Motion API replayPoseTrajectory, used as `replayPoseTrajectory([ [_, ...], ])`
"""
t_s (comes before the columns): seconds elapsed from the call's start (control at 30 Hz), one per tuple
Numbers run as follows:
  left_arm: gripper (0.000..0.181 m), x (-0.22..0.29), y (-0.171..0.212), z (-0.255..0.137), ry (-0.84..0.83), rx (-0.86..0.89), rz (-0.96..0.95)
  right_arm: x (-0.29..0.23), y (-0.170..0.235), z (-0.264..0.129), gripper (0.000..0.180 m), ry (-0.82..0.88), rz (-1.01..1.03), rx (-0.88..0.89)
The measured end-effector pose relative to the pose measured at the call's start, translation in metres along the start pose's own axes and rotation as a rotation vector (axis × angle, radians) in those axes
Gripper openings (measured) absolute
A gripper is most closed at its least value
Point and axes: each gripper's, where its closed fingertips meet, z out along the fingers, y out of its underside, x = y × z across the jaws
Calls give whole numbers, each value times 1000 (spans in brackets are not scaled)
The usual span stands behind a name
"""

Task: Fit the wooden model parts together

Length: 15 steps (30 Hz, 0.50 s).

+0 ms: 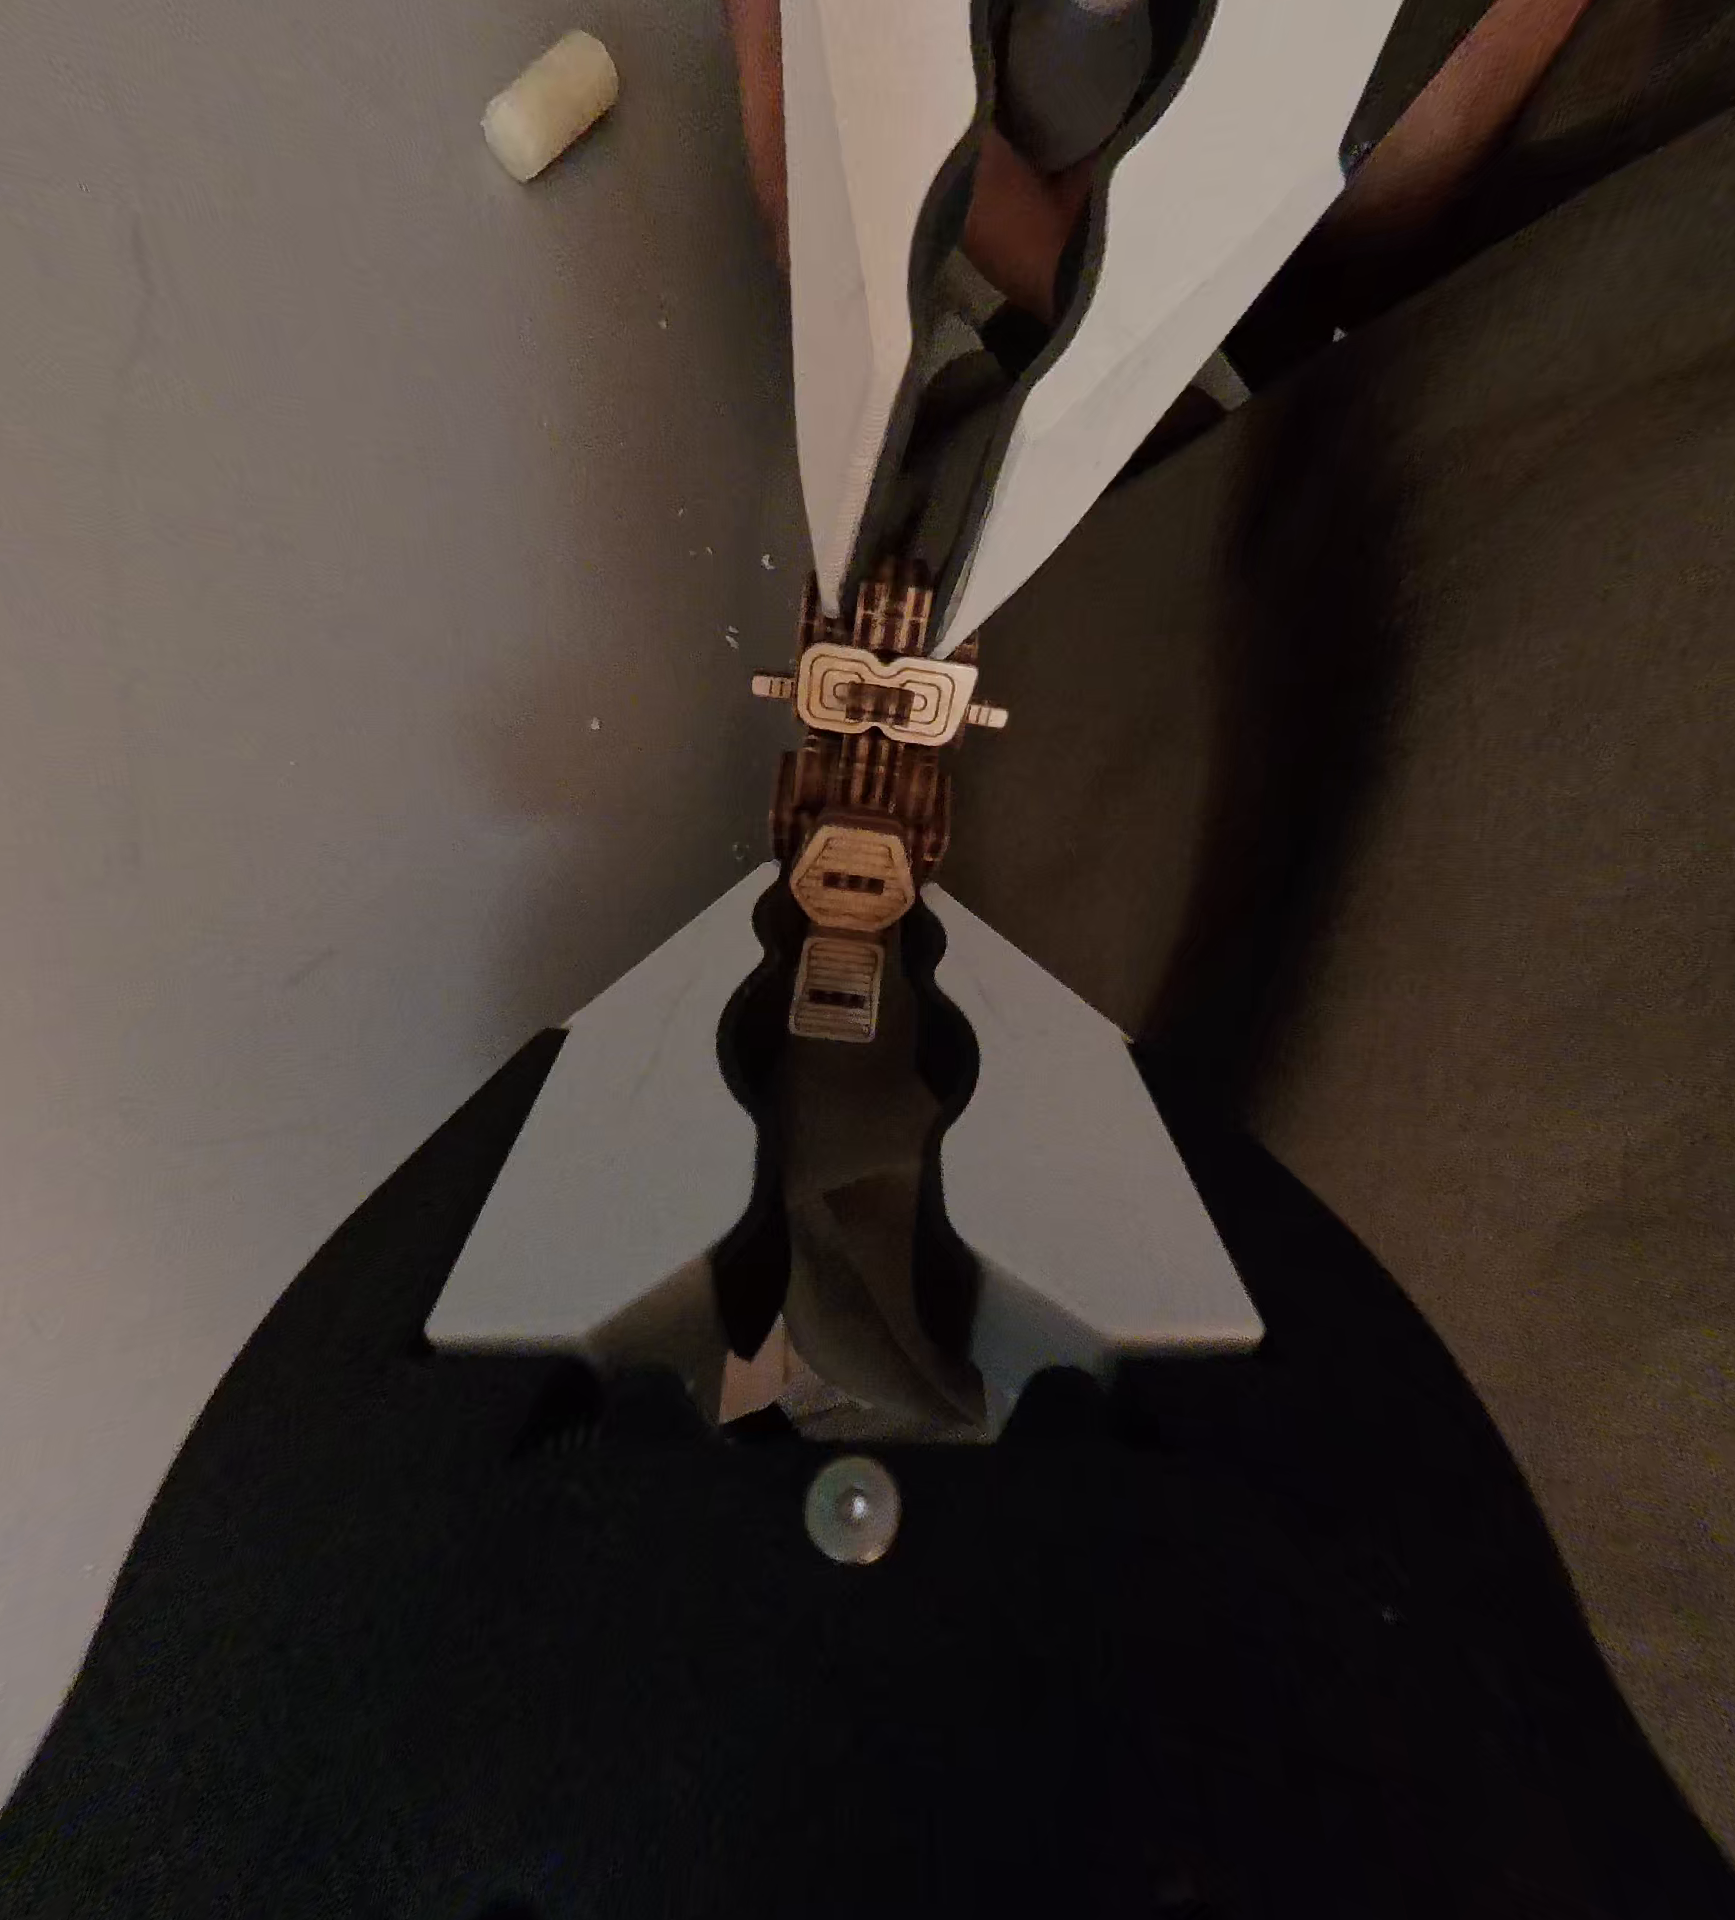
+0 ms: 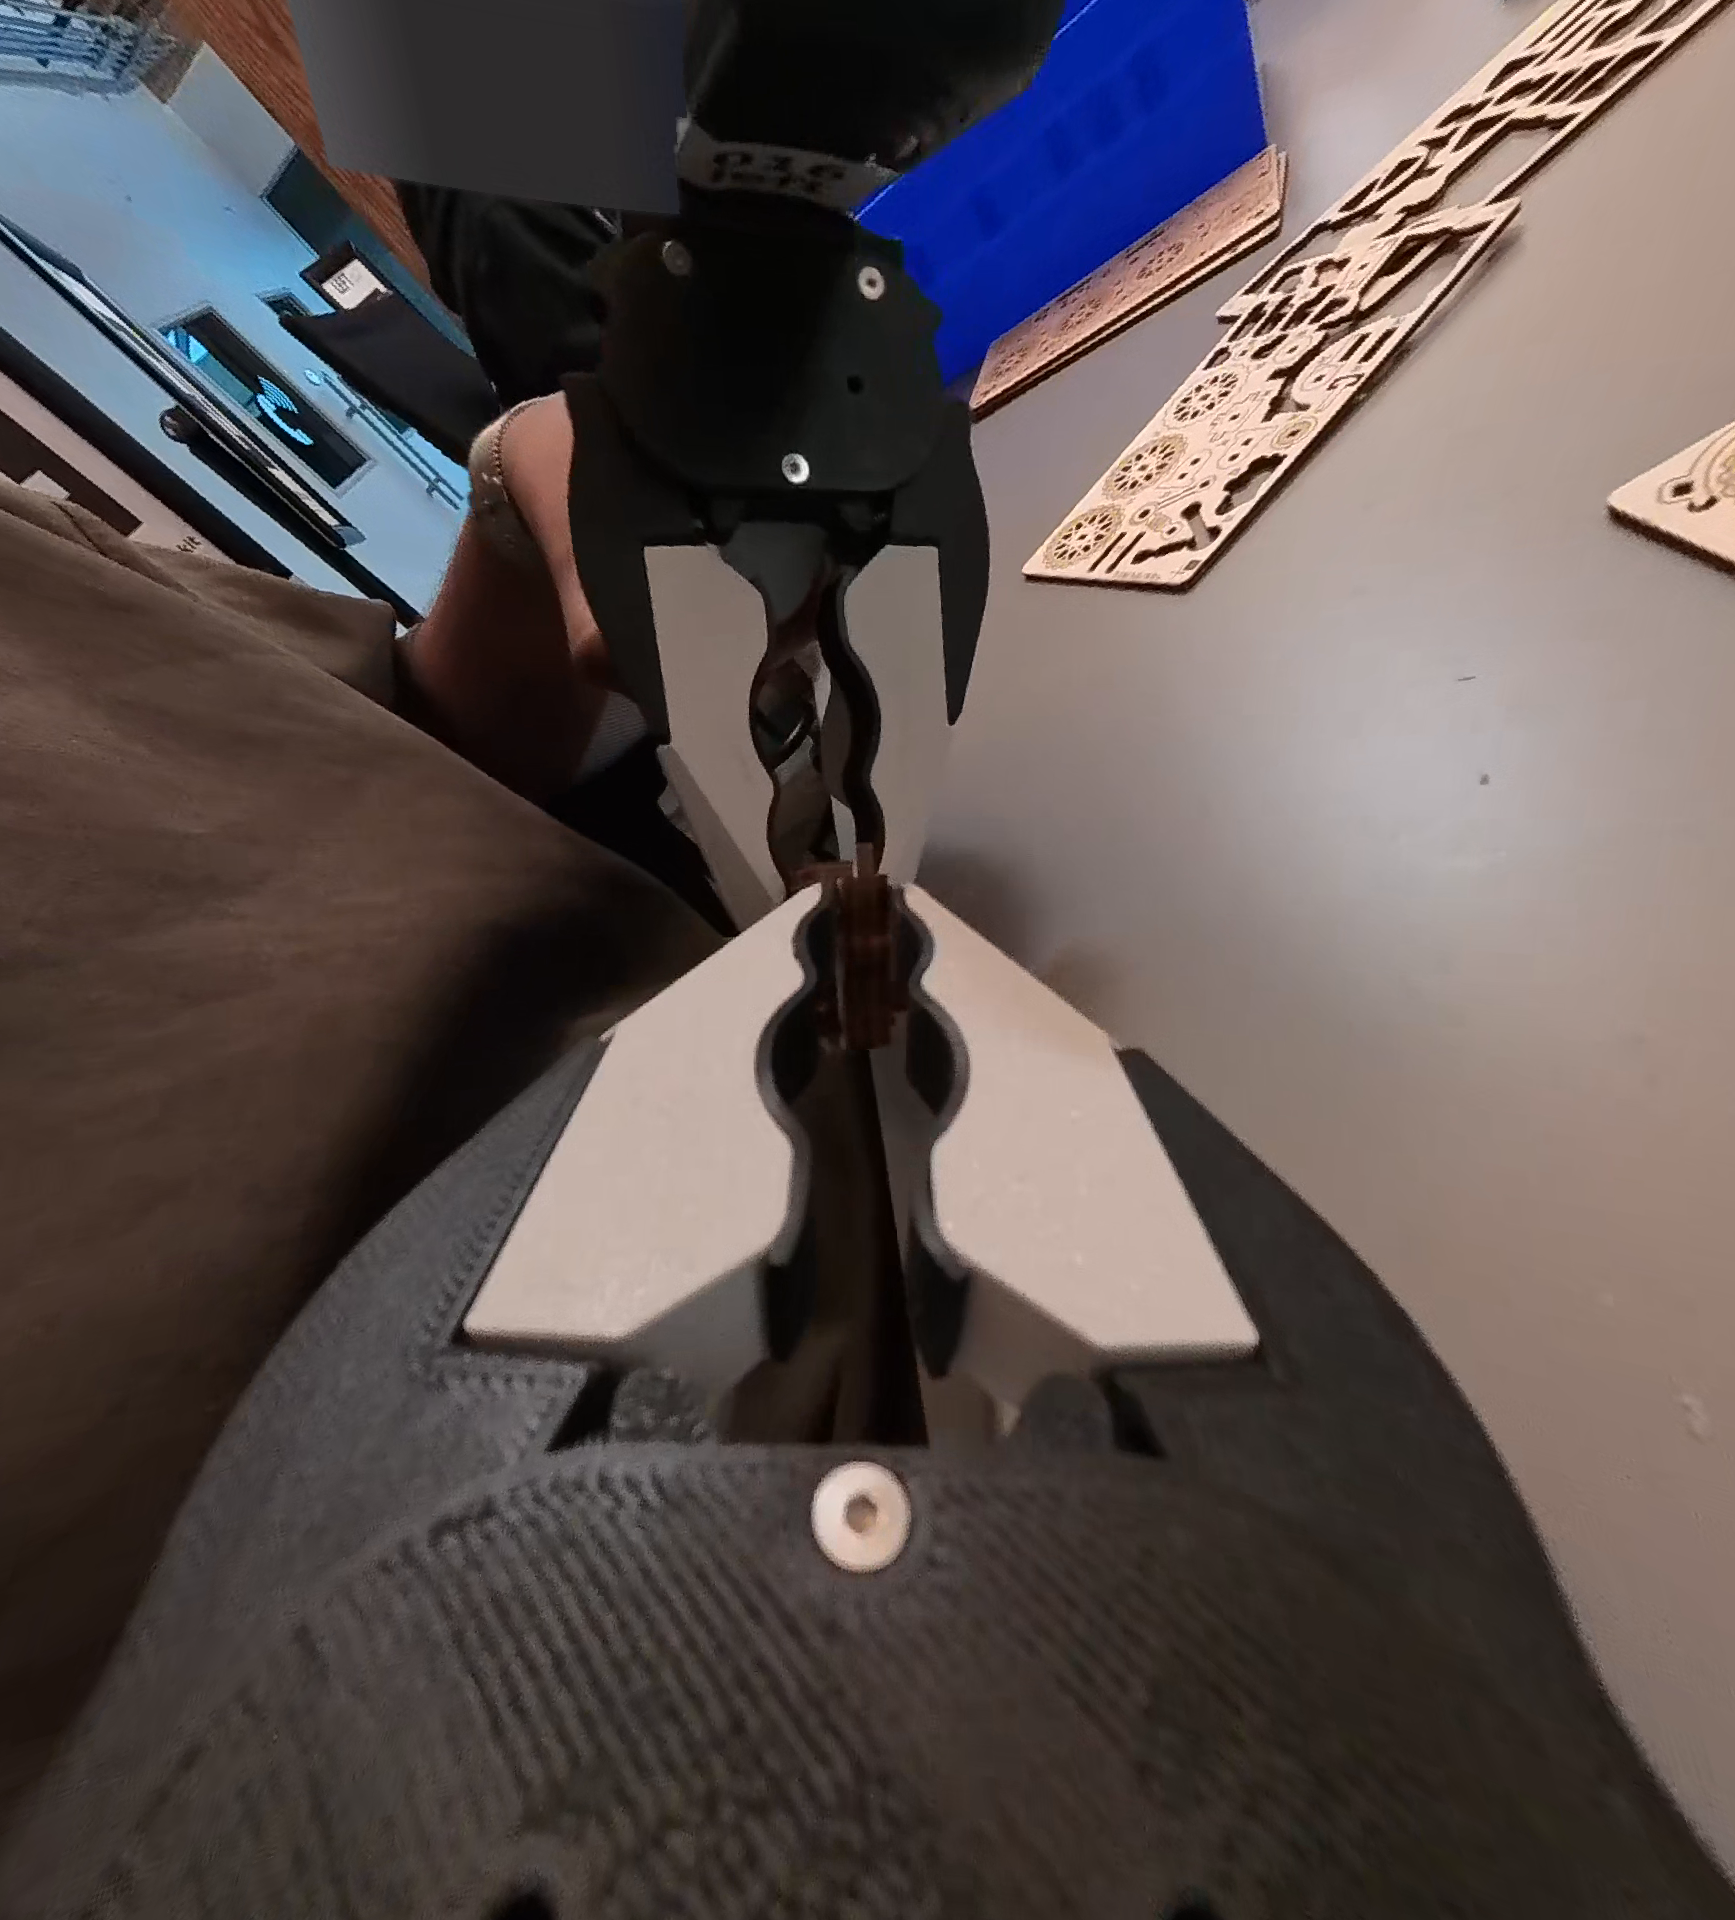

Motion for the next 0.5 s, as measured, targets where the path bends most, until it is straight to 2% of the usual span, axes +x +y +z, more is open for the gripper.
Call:
replayPoseTrajectory([
  [0.07,19,0,-3,-2,18,26,-5,1,-3,-1,7,3,-2,8],
  [0.17,41,-3,-12,-11,49,106,-38,7,-10,-6,7,25,4,35],
  [0.27,52,-9,-22,-26,66,212,-65,21,-19,-15,7,68,40,83],
  [0.33,57,-15,-31,-38,67,298,-78,34,-26,-23,7,103,91,129],
  [0.5,56,-37,-42,-56,40,446,-106,66,-33,-44,7,163,269,230],
])
